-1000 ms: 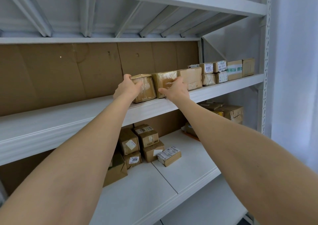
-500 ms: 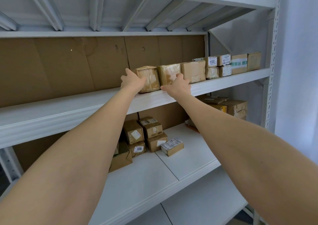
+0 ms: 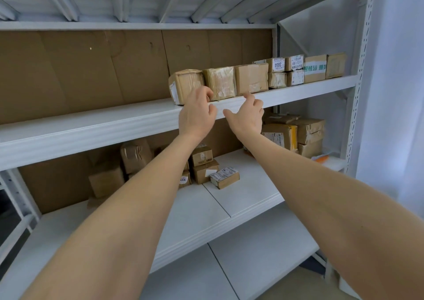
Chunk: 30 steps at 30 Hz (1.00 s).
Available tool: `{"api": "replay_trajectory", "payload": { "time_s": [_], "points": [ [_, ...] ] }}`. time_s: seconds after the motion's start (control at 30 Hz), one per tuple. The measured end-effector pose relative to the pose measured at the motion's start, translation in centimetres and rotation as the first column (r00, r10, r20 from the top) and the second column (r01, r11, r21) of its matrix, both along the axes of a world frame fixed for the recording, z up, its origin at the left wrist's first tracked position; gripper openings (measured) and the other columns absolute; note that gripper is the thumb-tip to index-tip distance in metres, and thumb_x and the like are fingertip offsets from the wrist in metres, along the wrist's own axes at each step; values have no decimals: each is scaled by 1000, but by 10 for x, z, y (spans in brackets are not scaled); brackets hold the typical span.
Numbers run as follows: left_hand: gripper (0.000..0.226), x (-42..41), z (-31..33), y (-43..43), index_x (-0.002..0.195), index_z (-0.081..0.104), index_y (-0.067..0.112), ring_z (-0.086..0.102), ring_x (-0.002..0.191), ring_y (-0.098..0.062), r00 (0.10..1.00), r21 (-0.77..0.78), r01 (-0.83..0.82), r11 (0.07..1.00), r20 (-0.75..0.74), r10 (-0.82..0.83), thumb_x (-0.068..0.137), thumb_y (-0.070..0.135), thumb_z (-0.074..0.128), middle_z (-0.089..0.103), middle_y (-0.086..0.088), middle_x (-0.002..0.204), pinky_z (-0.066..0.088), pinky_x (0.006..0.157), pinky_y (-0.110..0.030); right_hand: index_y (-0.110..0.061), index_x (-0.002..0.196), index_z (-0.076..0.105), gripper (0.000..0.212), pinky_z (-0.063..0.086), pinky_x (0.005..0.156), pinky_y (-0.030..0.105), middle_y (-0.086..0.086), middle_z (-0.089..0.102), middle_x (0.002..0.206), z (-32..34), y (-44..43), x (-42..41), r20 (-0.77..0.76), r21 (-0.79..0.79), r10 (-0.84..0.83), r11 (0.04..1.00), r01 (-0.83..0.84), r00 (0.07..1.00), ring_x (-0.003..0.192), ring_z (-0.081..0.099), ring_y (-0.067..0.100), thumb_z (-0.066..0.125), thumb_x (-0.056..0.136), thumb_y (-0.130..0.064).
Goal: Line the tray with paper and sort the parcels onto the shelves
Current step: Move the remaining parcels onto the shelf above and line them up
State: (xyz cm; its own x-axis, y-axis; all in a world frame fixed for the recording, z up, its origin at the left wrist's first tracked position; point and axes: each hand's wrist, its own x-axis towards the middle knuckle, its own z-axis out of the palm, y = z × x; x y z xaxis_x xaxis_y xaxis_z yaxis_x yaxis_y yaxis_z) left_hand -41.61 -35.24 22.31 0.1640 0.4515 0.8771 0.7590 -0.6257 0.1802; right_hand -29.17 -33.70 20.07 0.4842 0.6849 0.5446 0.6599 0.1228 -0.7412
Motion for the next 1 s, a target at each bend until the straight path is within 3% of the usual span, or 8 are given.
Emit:
{"api": "replay_trajectory", "payload": {
  "time_s": [0.17, 0.27, 0.4, 0.57, 0.73, 1.0],
  "points": [
    [25, 8, -44, 9, 116, 50, 16, 54, 94, -17, 990, -210, -41, 977, -137, 12, 92, 18, 51, 50, -4, 116, 43, 67, -27, -17, 141, 35, 63, 42, 96, 38, 12, 34, 142, -34, -2, 11, -6, -66, -2, 998, 1, 1000, 127, 38, 29, 66, 88, -28],
    [40, 9, -72, 21, 130, 43, 18, 52, 105, -20, 971, -431, -165, 887, -227, 70, 92, 24, 53, 40, -7, 131, 41, 72, -29, -18, 139, 36, 60, 43, 93, 38, 12, 34, 141, -53, -1, 15, -9, -147, 0, 989, -2, 1000, 124, 38, 30, 65, 87, -22],
    [52, 6, -94, 40, 138, 38, 16, 51, 113, -27, 982, -644, -176, 744, -163, 92, 91, 29, 54, 32, -10, 139, 42, 80, -32, -20, 141, 35, 63, 45, 93, 39, 13, 32, 142, -74, 2, 18, -11, -286, 32, 958, -34, 999, 126, 36, 32, 66, 87, -26],
    [44, -1, -119, 53, 131, 45, 17, 51, 113, -29, 985, -720, -171, 673, -135, 106, 90, 28, 55, 34, -11, 137, 47, 92, -39, -21, 144, 32, 64, 47, 96, 40, 14, 30, 143, -97, 11, 26, -27, -346, 40, 937, -47, 999, 128, 35, 33, 65, 88, -26],
    [40, -10, -161, 69, 129, 51, 15, 50, 117, -27, 982, -790, -184, 585, -173, 76, 91, 27, 56, 34, -10, 136, 42, 101, -39, -19, 145, 30, 62, 44, 97, 39, 14, 30, 144, -132, 35, 26, -90, -447, 2, 894, -43, 996, 128, 35, 32, 62, 92, -22],
    [41, -21, -206, 138, 130, 54, 16, 53, 113, -29, 981, -867, -181, 465, -191, 27, 91, 28, 54, 35, -12, 134, 39, 97, -27, -19, 133, 45, 50, 41, 93, 37, 15, 38, 135, -192, 101, 16, -91, -664, -4, 746, -58, 996, 121, 39, 33, 62, 88, -30]
  ]
}}
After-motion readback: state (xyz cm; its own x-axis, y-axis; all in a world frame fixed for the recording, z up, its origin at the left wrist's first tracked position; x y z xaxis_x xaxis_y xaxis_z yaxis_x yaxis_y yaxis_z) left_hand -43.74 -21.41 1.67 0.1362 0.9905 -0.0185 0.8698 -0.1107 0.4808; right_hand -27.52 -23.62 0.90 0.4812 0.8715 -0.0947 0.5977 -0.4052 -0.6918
